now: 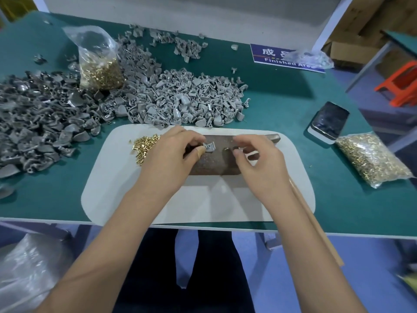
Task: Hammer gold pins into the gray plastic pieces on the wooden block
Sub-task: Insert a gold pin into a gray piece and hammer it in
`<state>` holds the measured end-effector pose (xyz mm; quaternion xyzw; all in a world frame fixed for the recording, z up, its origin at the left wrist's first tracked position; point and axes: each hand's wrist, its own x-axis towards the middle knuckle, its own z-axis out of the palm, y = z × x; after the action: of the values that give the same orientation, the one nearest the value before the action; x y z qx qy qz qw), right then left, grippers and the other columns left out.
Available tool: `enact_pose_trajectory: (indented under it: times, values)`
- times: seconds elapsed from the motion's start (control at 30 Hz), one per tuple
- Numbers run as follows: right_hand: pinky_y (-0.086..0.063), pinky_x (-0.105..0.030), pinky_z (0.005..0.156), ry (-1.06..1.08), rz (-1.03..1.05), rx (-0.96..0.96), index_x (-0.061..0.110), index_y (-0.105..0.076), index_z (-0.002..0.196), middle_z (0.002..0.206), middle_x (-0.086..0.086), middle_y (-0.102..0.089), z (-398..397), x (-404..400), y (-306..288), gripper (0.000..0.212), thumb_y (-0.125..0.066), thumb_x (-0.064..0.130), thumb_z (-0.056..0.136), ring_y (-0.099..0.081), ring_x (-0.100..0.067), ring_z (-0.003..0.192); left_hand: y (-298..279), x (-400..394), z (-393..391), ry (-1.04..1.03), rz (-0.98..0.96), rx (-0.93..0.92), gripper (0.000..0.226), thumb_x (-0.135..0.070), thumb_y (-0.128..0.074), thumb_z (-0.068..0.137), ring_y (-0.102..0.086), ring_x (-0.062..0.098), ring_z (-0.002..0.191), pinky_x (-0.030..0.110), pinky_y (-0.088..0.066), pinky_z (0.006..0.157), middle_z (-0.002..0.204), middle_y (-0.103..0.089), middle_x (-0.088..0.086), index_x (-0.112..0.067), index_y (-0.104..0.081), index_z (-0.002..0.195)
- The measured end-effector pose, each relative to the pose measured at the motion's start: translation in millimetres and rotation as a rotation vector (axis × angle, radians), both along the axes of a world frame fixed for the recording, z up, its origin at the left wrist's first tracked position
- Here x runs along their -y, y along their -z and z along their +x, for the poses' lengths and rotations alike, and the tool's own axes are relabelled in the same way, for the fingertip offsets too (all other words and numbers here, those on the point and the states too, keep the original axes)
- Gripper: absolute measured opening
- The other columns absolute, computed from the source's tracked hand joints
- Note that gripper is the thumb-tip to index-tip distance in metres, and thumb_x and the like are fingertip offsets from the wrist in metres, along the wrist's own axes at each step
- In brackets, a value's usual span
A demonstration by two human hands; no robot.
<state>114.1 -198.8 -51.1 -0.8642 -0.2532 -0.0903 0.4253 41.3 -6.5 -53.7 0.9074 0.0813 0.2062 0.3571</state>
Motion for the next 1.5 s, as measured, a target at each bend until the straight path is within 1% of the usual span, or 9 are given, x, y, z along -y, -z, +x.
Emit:
enact_pose_trajectory:
  times: [0.13, 0.3, 0.5, 0.73, 0.83, 1.0, 1.2, 1.4, 1.5]
  values:
    - [-0.054, -0.036, 0.085, 0.028, -0.010, 0.002, 0.020, -0.076, 0.103, 0.096, 0.004, -0.070, 1, 7, 6, 0.021, -0.066, 0.005, 0.091, -0.065, -0.016, 0.087, 1, 1, -1, -0.013, -0.016, -0.001, 0.009, -0.030, -0.070, 0.093, -0.050, 0.001, 0.082, 0.035, -0.049, 0.076, 0.091, -0.054, -0.015, -0.030, -0.073, 0.101]
    - [-0.049, -0.033, 0.084, 0.059, -0.092, 0.024, 0.027, -0.077, 0.106, 0.092, 0.008, -0.063, 5, -6, -1, 0.014, -0.073, 0.025, 0.092, -0.054, -0.001, 0.075, -1, 1, -1, -0.035, 0.001, -0.018, 0.009, -0.037, -0.069, 0.093, -0.049, 0.006, 0.080, 0.038, -0.050, 0.073, 0.092, -0.055, -0.012, -0.034, -0.074, 0.099]
    - [-0.050, -0.042, 0.084, -0.013, -0.299, 0.000, 0.036, -0.077, 0.105, 0.096, 0.008, -0.061, 4, -31, -16, 0.014, -0.066, 0.033, 0.096, -0.058, -0.015, 0.098, 0, 2, -1, -0.058, 0.027, -0.027, 0.009, -0.038, -0.069, 0.092, -0.050, 0.006, 0.080, 0.036, -0.050, 0.070, 0.091, -0.055, -0.011, -0.036, -0.074, 0.099]
    - [-0.046, -0.041, 0.083, -0.031, -0.480, 0.111, 0.023, -0.069, 0.105, 0.107, 0.004, -0.060, 5, -35, -21, 0.015, -0.056, 0.028, 0.101, -0.053, -0.020, 0.110, -1, 0, -2, -0.080, 0.062, -0.039, 0.010, -0.040, -0.068, 0.092, -0.049, 0.006, 0.080, 0.032, -0.047, 0.067, 0.090, -0.054, -0.012, -0.037, -0.074, 0.099]
    - [-0.046, -0.045, 0.081, 0.003, -0.421, 0.107, 0.019, -0.060, 0.101, 0.104, 0.001, -0.058, 4, -29, -19, 0.008, -0.053, 0.023, 0.100, -0.052, -0.023, 0.104, -4, 2, -2, -0.101, 0.097, -0.034, 0.011, -0.039, -0.067, 0.092, -0.054, 0.009, 0.085, 0.032, -0.047, 0.067, 0.090, -0.055, -0.012, -0.036, -0.074, 0.100]
    - [-0.049, -0.045, 0.089, -0.045, -0.336, 0.037, 0.022, -0.071, 0.103, 0.104, 0.002, -0.063, 10, -21, -16, 0.014, -0.060, 0.017, 0.096, -0.055, -0.020, 0.103, -20, 2, 0, -0.155, 0.232, -0.049, 0.008, -0.032, -0.064, 0.093, -0.060, 0.017, 0.092, 0.032, -0.045, 0.068, 0.095, -0.059, -0.010, -0.030, -0.070, 0.096]
    - [-0.047, -0.041, 0.090, -0.065, -0.284, 0.031, 0.030, -0.078, 0.104, 0.098, 0.006, -0.061, 9, -25, -15, 0.012, -0.073, 0.031, 0.093, -0.054, -0.020, 0.102, -18, -7, -8, -0.179, 0.240, -0.079, 0.007, -0.034, -0.063, 0.094, -0.060, 0.016, 0.092, 0.031, -0.039, 0.067, 0.098, -0.059, -0.012, -0.033, -0.069, 0.098]
    - [-0.042, -0.042, 0.089, -0.009, -0.329, 0.168, 0.019, -0.067, 0.100, 0.099, 0.003, -0.064, 6, -34, -11, 0.007, -0.060, 0.023, 0.100, -0.052, -0.025, 0.099, -13, 4, -10, -0.146, 0.223, -0.045, 0.008, -0.035, -0.065, 0.093, -0.057, 0.017, 0.102, 0.034, -0.047, 0.072, 0.095, -0.058, -0.012, -0.032, -0.070, 0.099]
    - [-0.047, -0.026, 0.079, -0.048, -0.100, 0.052, 0.025, -0.061, 0.096, 0.089, 0.012, -0.067, 1, -31, -19, 0.007, -0.061, 0.018, 0.099, -0.060, -0.011, 0.086, -13, 5, -11, -0.128, 0.248, -0.029, 0.008, -0.034, -0.066, 0.094, -0.055, 0.018, 0.104, 0.034, -0.046, 0.071, 0.097, -0.060, -0.011, -0.032, -0.071, 0.100]
